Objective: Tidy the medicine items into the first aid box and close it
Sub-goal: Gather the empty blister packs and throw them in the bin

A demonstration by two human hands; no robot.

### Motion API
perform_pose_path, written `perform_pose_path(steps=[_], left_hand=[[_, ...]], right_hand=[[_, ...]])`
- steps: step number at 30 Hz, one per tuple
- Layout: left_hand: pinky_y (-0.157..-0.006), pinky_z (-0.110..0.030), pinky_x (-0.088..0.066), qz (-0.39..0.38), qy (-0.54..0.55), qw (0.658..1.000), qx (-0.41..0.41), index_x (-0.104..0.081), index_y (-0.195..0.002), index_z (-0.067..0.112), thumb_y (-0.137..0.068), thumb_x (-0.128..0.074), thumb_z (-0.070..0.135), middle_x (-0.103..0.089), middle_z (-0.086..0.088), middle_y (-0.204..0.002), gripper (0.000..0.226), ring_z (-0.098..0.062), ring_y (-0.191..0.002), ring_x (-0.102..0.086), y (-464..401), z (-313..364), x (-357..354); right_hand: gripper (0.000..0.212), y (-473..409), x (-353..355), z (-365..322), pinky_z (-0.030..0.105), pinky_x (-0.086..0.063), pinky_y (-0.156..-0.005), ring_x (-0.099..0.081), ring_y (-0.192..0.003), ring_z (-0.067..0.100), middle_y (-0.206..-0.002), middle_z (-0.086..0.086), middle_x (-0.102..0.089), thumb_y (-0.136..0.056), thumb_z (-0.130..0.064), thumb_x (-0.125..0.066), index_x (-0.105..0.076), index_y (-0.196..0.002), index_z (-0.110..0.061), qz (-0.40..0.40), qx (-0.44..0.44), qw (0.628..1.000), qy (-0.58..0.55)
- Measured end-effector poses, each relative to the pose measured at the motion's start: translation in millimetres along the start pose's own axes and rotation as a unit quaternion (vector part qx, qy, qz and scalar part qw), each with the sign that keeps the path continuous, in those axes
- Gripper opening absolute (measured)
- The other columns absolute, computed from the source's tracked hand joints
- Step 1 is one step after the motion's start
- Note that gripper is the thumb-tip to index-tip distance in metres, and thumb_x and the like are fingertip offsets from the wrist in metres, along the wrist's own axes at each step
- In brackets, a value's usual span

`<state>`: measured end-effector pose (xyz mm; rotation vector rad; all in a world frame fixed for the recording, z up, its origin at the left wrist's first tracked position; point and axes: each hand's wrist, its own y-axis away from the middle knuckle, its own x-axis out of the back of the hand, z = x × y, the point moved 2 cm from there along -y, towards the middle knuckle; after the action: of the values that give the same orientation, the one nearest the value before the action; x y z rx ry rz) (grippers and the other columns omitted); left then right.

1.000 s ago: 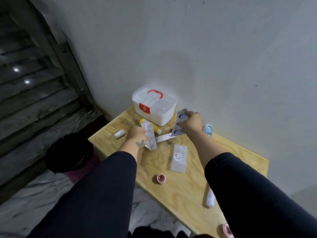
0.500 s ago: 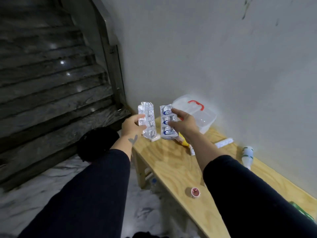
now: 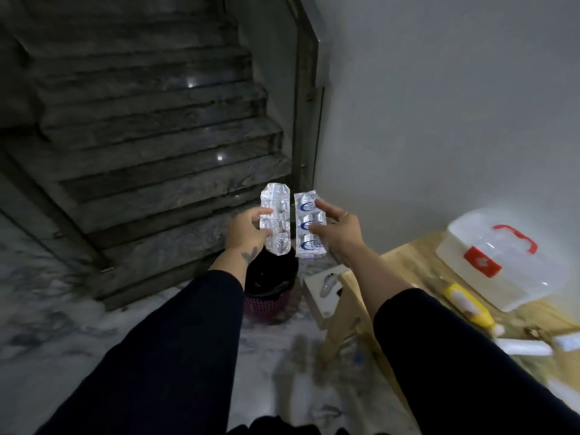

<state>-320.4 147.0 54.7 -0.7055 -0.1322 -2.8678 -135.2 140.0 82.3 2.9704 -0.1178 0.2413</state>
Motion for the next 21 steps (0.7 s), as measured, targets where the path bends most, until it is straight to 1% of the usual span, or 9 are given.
perform_pose_path(steps=[2, 4, 5, 8, 9, 12, 14, 16, 21], left_hand=[[-0.090, -0.027, -0.043, 0.012, 0.002, 1.000, 0.011, -0.068, -0.119, 0.019, -0.080, -0.071, -0.003, -0.061, -0.013, -0.130, 0.044, -0.024, -0.123, -0.056, -20, -16, 13], [-0.085, -0.024, -0.041, 0.017, 0.008, 1.000, 0.023, -0.068, -0.119, 0.016, -0.080, -0.072, -0.004, -0.064, -0.011, -0.122, 0.044, -0.022, -0.117, -0.058, -41, -32, 20], [-0.082, -0.024, -0.042, 0.016, 0.012, 0.999, 0.031, -0.068, -0.118, 0.014, -0.079, -0.072, -0.005, -0.065, -0.010, -0.115, 0.043, -0.021, -0.110, -0.060, -51, -40, 22], [-0.086, -0.032, -0.051, 0.019, 0.030, 0.998, 0.053, -0.069, -0.114, 0.010, -0.076, -0.072, -0.011, -0.066, -0.008, -0.109, 0.043, -0.021, -0.099, -0.062, -89, -65, 24], [-0.088, -0.035, -0.052, 0.021, 0.035, 0.997, 0.060, -0.069, -0.113, 0.009, -0.076, -0.071, -0.012, -0.066, -0.009, -0.110, 0.043, -0.021, -0.098, -0.061, -102, -74, 23], [-0.083, -0.037, -0.054, 0.028, 0.044, 0.993, 0.104, -0.068, -0.114, 0.009, -0.078, -0.068, -0.013, -0.065, -0.012, -0.112, 0.042, -0.018, -0.091, -0.058, -142, -103, 16], [-0.079, -0.039, -0.055, 0.024, 0.041, 0.989, 0.142, -0.069, -0.114, 0.011, -0.079, -0.068, -0.011, -0.066, -0.017, -0.110, 0.041, -0.017, -0.082, -0.056, -169, -125, 9], [-0.081, -0.034, -0.053, 0.014, 0.026, 0.985, 0.168, -0.069, -0.114, 0.011, -0.079, -0.069, -0.009, -0.067, -0.019, -0.112, 0.041, -0.016, -0.084, -0.056, -193, -150, 0], [-0.081, -0.019, -0.042, -0.031, -0.039, 0.972, 0.229, -0.069, -0.116, 0.016, -0.082, -0.069, -0.001, -0.064, -0.011, -0.123, 0.039, -0.024, -0.108, -0.061, -246, -228, -28]], right_hand=[[0.058, -21, -24, 2, 0.024, -0.054, -0.080, -0.060, -0.080, 0.006, -0.117, 0.015, -0.068, -0.076, 0.004, -0.073, -0.058, -0.129, -0.014, -0.019, -0.003, 1.000, 0.015], [0.057, -45, -45, 5, 0.008, -0.050, -0.058, -0.053, -0.054, -0.007, -0.095, 0.006, -0.068, -0.077, 0.005, -0.072, -0.057, -0.130, -0.011, -0.037, -0.005, 0.999, 0.030], [0.057, -57, -55, 7, 0.007, -0.049, -0.052, -0.050, -0.049, -0.006, -0.090, 0.006, -0.066, -0.078, 0.006, -0.071, -0.057, -0.131, -0.010, -0.044, -0.005, 0.998, 0.041], [0.057, -99, -83, 16, 0.021, -0.054, -0.074, -0.054, -0.075, 0.005, -0.104, 0.007, -0.069, -0.076, 0.003, -0.073, -0.058, -0.130, -0.011, -0.057, -0.006, 0.996, 0.068], [0.057, -117, -93, 23, 0.021, -0.054, -0.071, -0.053, -0.071, 0.004, -0.095, 0.001, -0.069, -0.076, 0.003, -0.074, -0.059, -0.129, -0.010, -0.063, -0.015, 0.996, 0.069], [0.057, -171, -122, 50, 0.006, -0.047, -0.056, -0.051, -0.048, -0.007, -0.068, -0.018, -0.061, -0.075, 0.007, -0.073, -0.060, -0.128, -0.008, -0.077, -0.055, 0.993, 0.071], [0.056, -201, -140, 70, 0.016, -0.053, -0.070, -0.061, -0.071, -0.003, -0.091, -0.007, -0.073, -0.076, 0.008, -0.072, -0.059, -0.127, -0.009, -0.094, -0.088, 0.989, 0.070], [0.056, -226, -157, 93, 0.026, -0.056, -0.079, -0.062, -0.089, 0.013, -0.112, 0.008, -0.069, -0.076, 0.008, -0.071, -0.060, -0.127, -0.011, -0.108, -0.121, 0.984, 0.070], [0.054, -291, -199, 174, 0.049, -0.056, -0.089, -0.069, -0.097, 0.028, -0.111, 0.013, -0.071, -0.071, 0.003, -0.073, -0.065, -0.119, -0.020, -0.108, -0.182, 0.972, 0.103]])
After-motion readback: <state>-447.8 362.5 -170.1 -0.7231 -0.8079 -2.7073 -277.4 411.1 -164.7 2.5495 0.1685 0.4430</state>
